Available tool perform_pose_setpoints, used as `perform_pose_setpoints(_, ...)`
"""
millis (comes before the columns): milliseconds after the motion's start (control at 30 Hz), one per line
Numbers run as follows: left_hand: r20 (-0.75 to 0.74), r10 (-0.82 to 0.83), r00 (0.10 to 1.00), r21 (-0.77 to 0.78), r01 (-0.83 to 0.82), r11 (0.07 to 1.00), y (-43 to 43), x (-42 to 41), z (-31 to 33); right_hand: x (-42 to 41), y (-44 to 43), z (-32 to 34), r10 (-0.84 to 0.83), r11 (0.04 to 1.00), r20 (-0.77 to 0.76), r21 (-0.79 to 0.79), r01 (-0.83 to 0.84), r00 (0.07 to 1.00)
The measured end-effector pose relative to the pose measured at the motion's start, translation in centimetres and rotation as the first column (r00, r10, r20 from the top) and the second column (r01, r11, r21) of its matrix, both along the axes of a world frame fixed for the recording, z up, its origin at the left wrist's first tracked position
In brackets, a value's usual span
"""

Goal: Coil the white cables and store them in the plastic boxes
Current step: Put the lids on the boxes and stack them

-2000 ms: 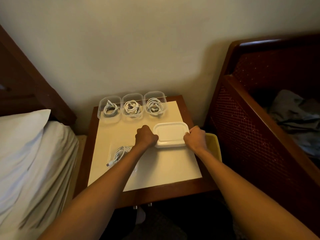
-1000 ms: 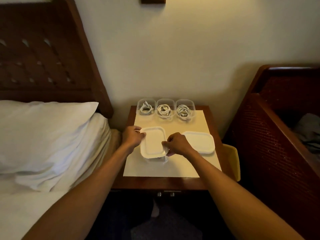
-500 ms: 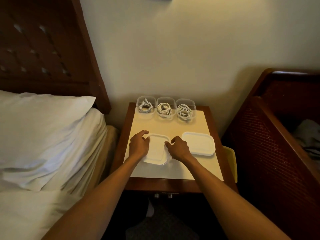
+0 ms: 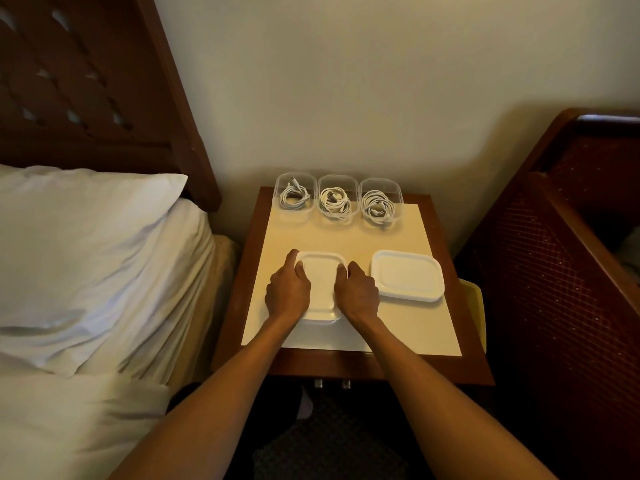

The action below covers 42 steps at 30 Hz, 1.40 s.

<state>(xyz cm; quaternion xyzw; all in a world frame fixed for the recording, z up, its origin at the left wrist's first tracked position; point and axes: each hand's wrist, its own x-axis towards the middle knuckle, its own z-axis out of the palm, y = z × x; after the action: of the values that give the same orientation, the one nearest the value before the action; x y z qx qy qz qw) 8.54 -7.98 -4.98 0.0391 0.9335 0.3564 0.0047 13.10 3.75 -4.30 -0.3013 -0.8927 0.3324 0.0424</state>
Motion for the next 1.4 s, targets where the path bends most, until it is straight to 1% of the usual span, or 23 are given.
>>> perform_pose_setpoints(133,0.001,0.014,1.000,-0.015,-0.014,1.000,0.0,-0.1,-0.3,-0.1,-0.4,-1.0,-0.042,0.999,-0.075,0.026,0.044,0.996)
perform_pose_setpoints(200,-0.004,0.018,1.000,0.002,-0.018,1.000,0.0,-0.2,-0.3,-0.2,-0.4,-1.3,-0.051,0.998,-0.098,0.025,0.054,0.994)
perform_pose_setpoints(433,0.006,0.023,1.000,0.189,-0.024,0.982,-0.2,-0.6,-0.8,-0.3,0.1,-1.0,-0.038,0.999,-0.107,-0.007,0.038,0.994)
perform_pose_setpoints(633,0.043,0.030,0.999,0.255,-0.040,0.966,-0.4,-1.1,-0.7,-0.2,0.1,-0.8,-0.061,0.997,-0.111,-0.060,0.055,0.992)
perform_pose_setpoints(733,0.051,0.023,0.998,0.295,-0.037,0.955,-0.5,-0.9,-0.4,0.0,-0.2,-1.1,-0.094,0.992,-0.140,-0.098,0.081,0.986)
perform_pose_setpoints(867,0.076,-0.070,0.995,0.233,0.051,0.971,-1.5,-1.6,-0.8,-0.2,-0.6,-1.3,-0.108,0.991,-0.144,-0.099,0.095,0.984)
perform_pose_setpoints(933,0.112,-0.090,0.990,0.233,0.062,0.971,-2.3,-2.2,-0.8,-0.5,-0.9,-1.3,-0.096,0.991,-0.129,-0.100,0.084,0.987)
perform_pose_setpoints(1000,0.117,-0.097,0.988,0.235,0.067,0.970,-3.2,-2.5,-0.7,-0.9,-1.5,-1.4,-0.084,0.992,-0.123,-0.108,0.070,0.989)
perform_pose_setpoints(1100,0.103,-0.081,0.991,0.246,0.054,0.968,-4.7,-3.0,-0.8,-1.8,-2.7,-1.5,-0.085,0.990,-0.129,-0.124,0.069,0.988)
perform_pose_setpoints(1267,0.039,-0.022,0.999,0.215,0.013,0.977,-7.0,-4.3,-1.2,-3.8,-4.6,-0.9,-0.019,0.993,-0.105,-0.116,0.007,0.994)
perform_pose_setpoints(1400,0.003,-0.005,1.000,0.183,0.005,0.983,-7.3,-5.7,-0.8,-5.5,-5.7,-1.2,-0.038,0.994,-0.111,-0.110,0.025,0.993)
